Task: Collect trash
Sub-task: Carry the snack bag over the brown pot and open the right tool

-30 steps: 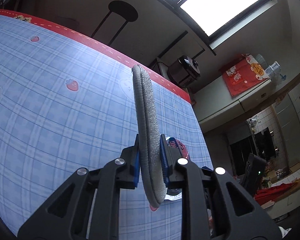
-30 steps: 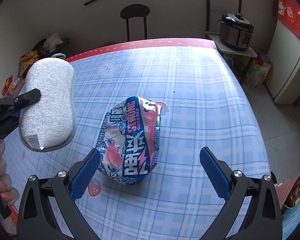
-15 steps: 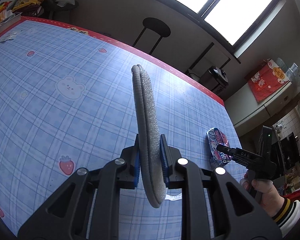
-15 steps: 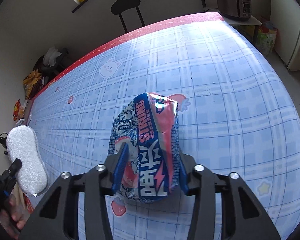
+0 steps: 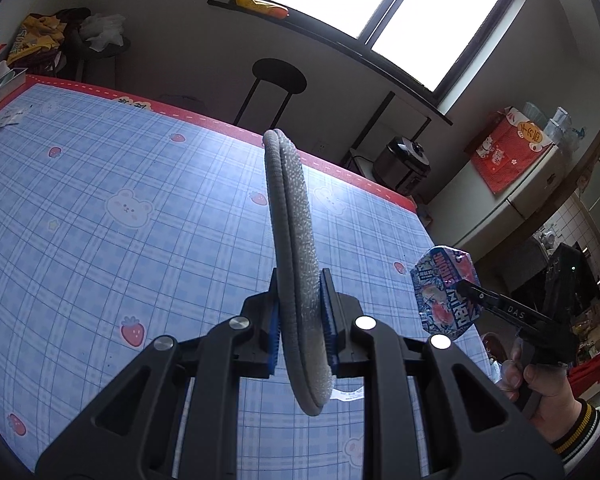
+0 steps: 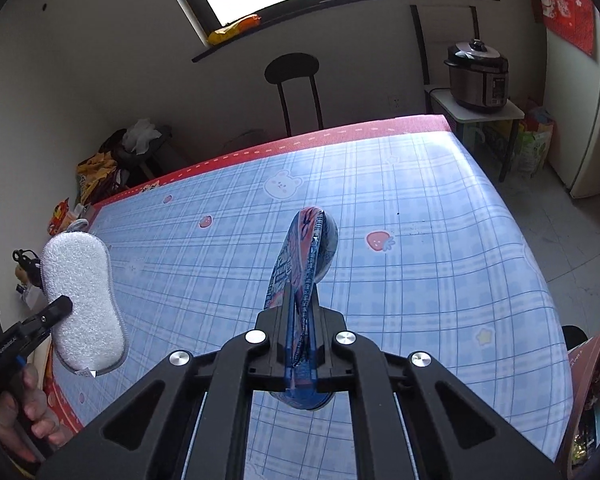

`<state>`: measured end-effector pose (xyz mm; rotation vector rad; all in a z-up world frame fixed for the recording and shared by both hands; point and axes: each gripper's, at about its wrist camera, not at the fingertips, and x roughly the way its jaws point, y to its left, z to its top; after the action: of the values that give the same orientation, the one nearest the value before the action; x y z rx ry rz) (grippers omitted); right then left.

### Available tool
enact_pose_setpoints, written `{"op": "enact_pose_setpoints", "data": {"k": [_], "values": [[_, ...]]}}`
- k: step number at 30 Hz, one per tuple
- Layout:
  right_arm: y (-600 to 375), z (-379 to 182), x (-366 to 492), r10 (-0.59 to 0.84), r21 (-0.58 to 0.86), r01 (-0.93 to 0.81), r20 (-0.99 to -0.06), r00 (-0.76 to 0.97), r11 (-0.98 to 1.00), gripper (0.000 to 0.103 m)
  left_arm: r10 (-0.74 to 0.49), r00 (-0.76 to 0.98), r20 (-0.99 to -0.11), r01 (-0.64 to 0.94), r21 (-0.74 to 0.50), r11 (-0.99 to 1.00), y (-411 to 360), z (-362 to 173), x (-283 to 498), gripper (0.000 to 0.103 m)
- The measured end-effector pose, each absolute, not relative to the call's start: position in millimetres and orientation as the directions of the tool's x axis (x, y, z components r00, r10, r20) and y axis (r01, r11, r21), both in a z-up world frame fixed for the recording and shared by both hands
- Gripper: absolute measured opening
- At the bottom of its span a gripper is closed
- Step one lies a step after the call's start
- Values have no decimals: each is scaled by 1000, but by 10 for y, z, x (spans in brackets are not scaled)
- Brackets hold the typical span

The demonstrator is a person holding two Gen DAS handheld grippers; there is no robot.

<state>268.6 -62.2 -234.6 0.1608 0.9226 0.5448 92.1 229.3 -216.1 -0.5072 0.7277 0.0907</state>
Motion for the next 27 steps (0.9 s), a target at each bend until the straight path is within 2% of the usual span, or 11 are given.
{"op": "enact_pose_setpoints", "data": {"k": [16, 27], "values": [[-1881, -1419, 2011, 440, 312, -313, -567, 696, 897, 6, -84, 822, -564, -156, -364, 918, 1677, -1266, 573, 21], [-3019, -1073, 1686, 294, 276, -171, -504, 812, 946, 6, -173, 849, -499, -29, -372, 928, 930, -875, 649, 21]]}}
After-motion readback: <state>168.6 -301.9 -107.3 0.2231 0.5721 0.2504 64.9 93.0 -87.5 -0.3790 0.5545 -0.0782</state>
